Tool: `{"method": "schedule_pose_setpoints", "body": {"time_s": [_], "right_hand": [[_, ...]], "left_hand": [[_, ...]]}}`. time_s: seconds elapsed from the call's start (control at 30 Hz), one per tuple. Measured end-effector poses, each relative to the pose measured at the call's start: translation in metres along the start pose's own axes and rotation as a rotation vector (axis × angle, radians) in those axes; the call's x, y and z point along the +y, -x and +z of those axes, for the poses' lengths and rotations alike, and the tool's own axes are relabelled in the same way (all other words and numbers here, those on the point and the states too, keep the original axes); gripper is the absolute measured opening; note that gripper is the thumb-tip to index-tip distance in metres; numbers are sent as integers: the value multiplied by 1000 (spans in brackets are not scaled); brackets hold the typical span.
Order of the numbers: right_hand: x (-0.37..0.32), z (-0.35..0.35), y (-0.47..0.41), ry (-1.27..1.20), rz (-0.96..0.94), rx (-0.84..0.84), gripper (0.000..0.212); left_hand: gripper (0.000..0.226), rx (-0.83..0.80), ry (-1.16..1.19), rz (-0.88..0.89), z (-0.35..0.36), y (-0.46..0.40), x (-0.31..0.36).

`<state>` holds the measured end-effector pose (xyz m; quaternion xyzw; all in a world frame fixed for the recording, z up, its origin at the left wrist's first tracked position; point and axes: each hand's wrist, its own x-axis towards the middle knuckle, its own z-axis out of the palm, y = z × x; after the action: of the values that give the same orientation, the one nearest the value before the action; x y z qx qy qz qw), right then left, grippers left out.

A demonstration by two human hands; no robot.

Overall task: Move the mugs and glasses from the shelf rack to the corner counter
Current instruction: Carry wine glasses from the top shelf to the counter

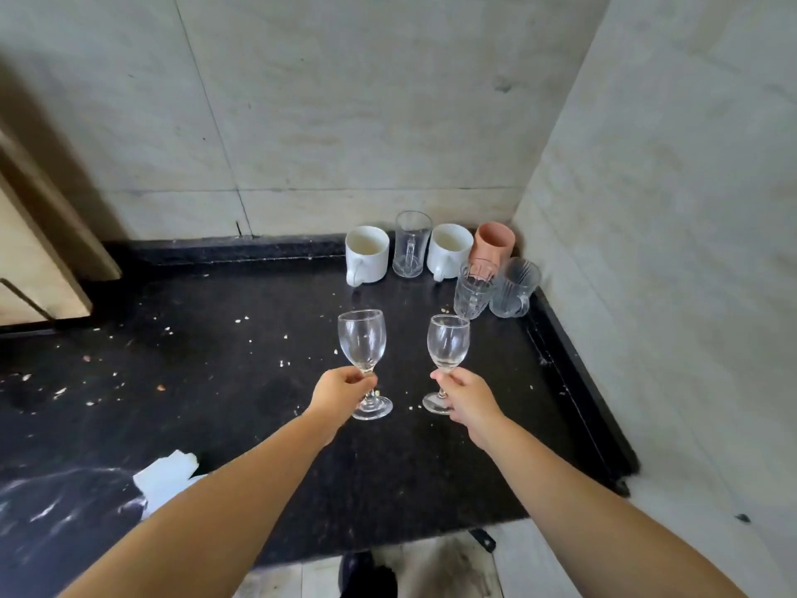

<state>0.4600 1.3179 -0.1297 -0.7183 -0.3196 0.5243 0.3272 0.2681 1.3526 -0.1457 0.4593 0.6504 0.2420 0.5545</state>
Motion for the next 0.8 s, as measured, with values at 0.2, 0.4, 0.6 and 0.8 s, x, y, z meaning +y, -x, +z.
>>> {"method": "schedule_pose_setpoints", "body": {"time_s": [0.2, 0.4, 0.6, 0.8], "right_hand": [[-27, 11, -78, -38, -28, 64, 24], [-46, 23, -143, -68, -59, 61, 28], [-54, 35, -190, -88, -57, 57, 28], [-45, 39, -206, -92, -24, 36, 26]], "left_hand": [[19, 17, -1, -11, 1, -75, 35], [18, 71, -24, -8, 7, -129, 55], [15, 132, -20, -26, 14, -162, 62], [17, 146, -54, -102, 23, -171, 55]]}}
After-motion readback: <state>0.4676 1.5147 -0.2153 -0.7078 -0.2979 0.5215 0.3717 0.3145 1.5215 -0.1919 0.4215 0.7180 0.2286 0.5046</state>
